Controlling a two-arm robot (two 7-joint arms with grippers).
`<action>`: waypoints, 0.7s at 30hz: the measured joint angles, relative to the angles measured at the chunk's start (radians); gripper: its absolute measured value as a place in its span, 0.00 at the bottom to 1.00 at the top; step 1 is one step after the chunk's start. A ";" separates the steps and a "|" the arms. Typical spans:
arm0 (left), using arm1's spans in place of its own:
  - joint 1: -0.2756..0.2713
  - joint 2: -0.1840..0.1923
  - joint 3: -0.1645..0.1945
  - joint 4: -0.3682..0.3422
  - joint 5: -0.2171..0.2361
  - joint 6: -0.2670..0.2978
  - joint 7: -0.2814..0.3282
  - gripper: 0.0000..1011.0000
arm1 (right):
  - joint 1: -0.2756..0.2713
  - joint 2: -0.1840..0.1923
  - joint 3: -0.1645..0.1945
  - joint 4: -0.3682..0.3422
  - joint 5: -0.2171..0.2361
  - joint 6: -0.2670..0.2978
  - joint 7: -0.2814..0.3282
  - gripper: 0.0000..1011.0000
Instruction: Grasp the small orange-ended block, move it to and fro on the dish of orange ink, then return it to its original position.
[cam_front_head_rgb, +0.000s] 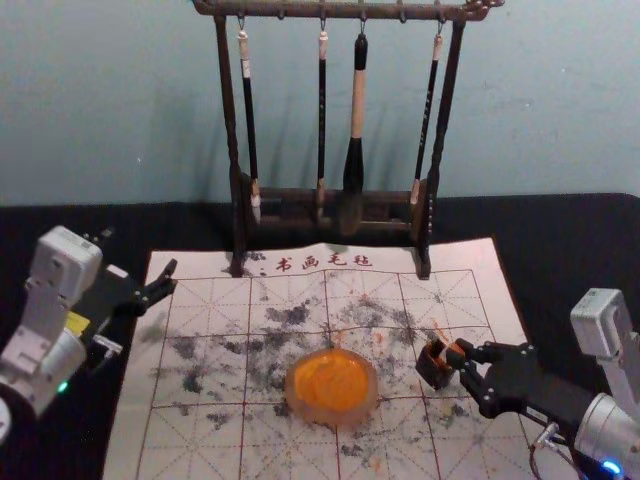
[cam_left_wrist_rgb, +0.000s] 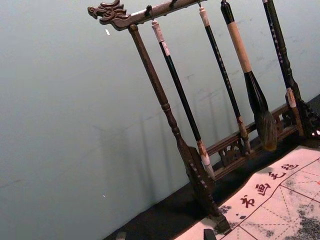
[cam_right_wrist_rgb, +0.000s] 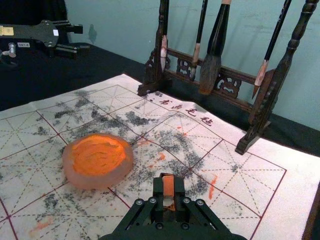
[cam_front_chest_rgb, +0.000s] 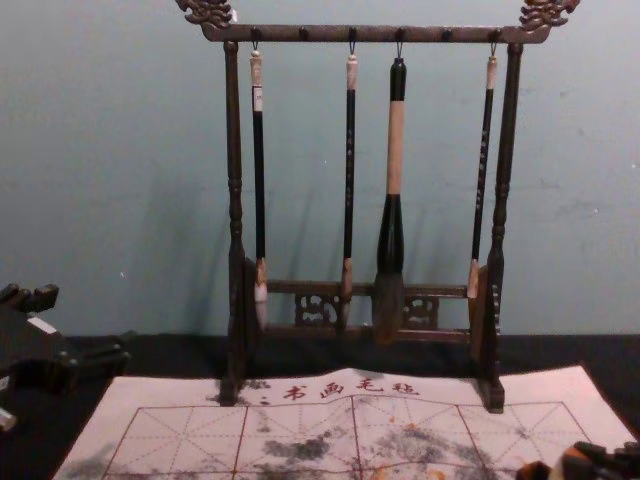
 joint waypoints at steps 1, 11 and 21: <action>0.000 0.000 0.000 0.000 0.000 0.000 0.000 0.99 | 0.000 0.000 0.000 0.000 0.000 0.000 0.000 0.09; 0.000 0.000 0.000 0.000 0.000 0.000 0.000 0.99 | -0.005 -0.012 0.027 -0.014 0.002 0.001 -0.003 0.09; 0.000 0.000 0.000 0.000 0.000 0.000 0.000 0.99 | -0.016 -0.010 0.050 -0.051 0.010 0.009 -0.007 0.09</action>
